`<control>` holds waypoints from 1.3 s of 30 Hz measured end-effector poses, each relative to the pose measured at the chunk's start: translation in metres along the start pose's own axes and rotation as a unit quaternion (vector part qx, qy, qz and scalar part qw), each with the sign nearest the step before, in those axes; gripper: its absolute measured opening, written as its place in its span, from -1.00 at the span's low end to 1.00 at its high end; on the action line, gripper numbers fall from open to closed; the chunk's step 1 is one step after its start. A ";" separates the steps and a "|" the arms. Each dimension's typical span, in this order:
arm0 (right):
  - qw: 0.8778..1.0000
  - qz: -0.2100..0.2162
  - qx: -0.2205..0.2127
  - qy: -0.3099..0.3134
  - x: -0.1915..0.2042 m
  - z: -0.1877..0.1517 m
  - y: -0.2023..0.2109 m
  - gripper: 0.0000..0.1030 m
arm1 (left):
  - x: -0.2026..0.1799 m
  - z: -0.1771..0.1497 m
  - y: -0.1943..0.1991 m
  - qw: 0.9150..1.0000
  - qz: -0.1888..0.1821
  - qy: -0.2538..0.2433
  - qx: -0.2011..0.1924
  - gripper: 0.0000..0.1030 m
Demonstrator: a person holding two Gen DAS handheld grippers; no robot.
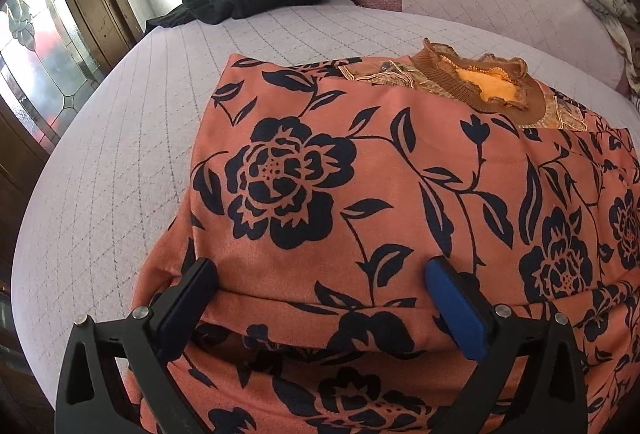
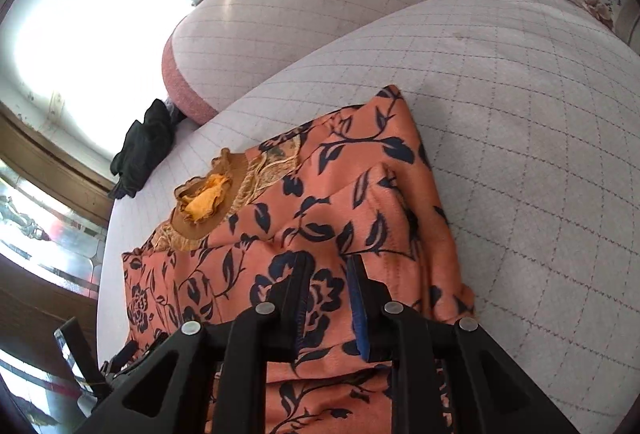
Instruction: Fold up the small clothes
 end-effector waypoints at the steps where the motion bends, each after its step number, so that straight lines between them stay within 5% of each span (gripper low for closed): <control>1: 1.000 0.005 0.009 0.010 0.005 -0.004 -0.003 -0.57 | 0.000 0.000 -0.001 1.000 -0.003 0.002 0.005 1.00; 6: 0.997 -0.005 0.056 0.045 0.023 -0.033 -0.024 -0.57 | -0.003 0.000 -0.001 1.000 -0.005 -0.006 0.010 1.00; 12: 0.997 -0.007 0.053 0.056 0.026 -0.041 -0.028 -0.42 | -0.002 0.015 -0.001 0.999 0.002 -0.014 0.033 1.00; 17: 0.996 0.030 0.044 0.074 0.041 -0.041 -0.019 -0.40 | 0.006 0.035 0.018 0.998 0.057 -0.028 -0.025 1.00; 21: 0.990 0.055 0.059 0.113 0.064 -0.055 -0.022 -0.40 | 0.024 0.034 0.000 0.995 0.097 -0.015 0.005 1.00; 25: 0.983 0.038 0.103 0.150 0.072 -0.078 -0.038 -0.40 | 0.032 0.031 -0.009 0.997 0.081 0.006 0.017 1.00; 31: 0.983 0.039 0.076 0.160 0.072 -0.072 -0.024 -0.40 | 0.031 0.028 0.000 0.998 0.058 0.011 0.014 1.00; 33: 0.986 0.040 0.059 0.150 0.067 -0.066 -0.015 -0.29 | 0.037 0.026 0.005 0.998 0.050 0.021 0.011 1.00; 35: 0.990 0.031 0.032 0.134 0.059 -0.059 -0.004 0.41 | 0.048 0.022 0.015 0.998 0.054 0.033 0.002 1.00; 39: 0.996 0.035 0.001 0.083 0.038 -0.052 0.024 0.43 | 0.080 0.003 0.039 0.996 0.055 0.073 -0.010 1.00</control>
Point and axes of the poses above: each gripper's, at about its wrist camera, not at the fingertips, and y roughly against the way its jaws point, x to its left, z to its top, the point moved 8 cm from there along -y, roughly the way its jaws point, and after that the axes turned 2 degrees about -y, right-handed, at the moved point
